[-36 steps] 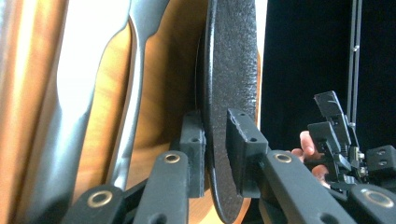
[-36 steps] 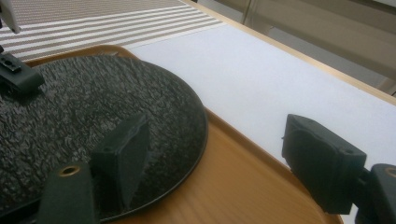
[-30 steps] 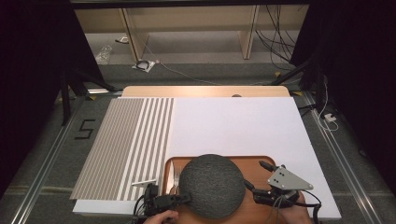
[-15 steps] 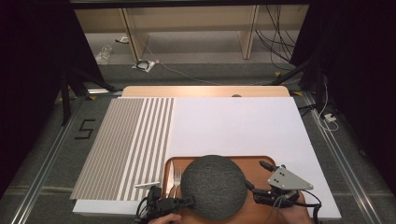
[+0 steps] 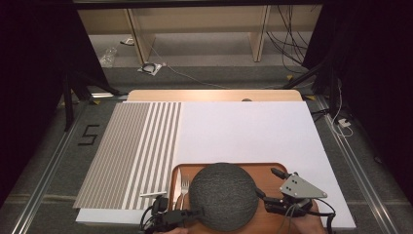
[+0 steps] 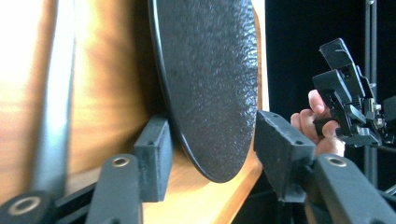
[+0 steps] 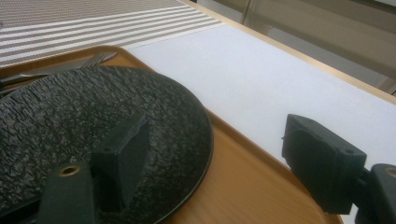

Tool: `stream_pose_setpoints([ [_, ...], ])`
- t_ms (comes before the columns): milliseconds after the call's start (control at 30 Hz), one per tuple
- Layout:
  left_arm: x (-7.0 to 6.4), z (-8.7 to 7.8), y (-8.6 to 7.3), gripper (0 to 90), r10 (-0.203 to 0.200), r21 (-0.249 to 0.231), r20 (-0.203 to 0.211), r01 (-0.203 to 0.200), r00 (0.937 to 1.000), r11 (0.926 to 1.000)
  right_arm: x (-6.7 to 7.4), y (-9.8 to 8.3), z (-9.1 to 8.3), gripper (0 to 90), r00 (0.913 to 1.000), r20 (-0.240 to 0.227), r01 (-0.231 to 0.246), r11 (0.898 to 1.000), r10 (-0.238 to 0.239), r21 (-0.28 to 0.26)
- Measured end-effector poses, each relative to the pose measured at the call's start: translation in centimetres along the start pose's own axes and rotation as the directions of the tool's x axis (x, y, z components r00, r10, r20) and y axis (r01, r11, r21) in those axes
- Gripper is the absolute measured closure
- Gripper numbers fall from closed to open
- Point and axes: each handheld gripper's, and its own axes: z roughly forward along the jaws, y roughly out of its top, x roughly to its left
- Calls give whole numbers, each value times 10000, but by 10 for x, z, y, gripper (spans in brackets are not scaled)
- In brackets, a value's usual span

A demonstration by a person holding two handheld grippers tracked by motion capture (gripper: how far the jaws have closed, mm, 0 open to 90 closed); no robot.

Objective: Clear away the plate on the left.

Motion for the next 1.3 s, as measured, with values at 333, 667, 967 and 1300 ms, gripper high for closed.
stream_pose_setpoints([
  [333,-11,-19,21,432,1952,-1017,-989,-2051,9758,9734,0,0,-1,245,10000,-15,-36,10000,36,-27],
  [667,-33,-27,29,386,4859,-1310,-2036,-5154,8500,8469,1,1,0,245,10000,-27,-47,10000,46,-24],
  [967,-38,-32,33,360,5747,-1396,-2067,-6052,7918,7837,1,1,0,245,10000,-22,-49,10000,49,-47],
  [1300,-38,-43,41,346,6343,-1883,-2194,-6701,7413,7180,0,1,-1,245,10000,-13,-55,10000,55,-61],
])
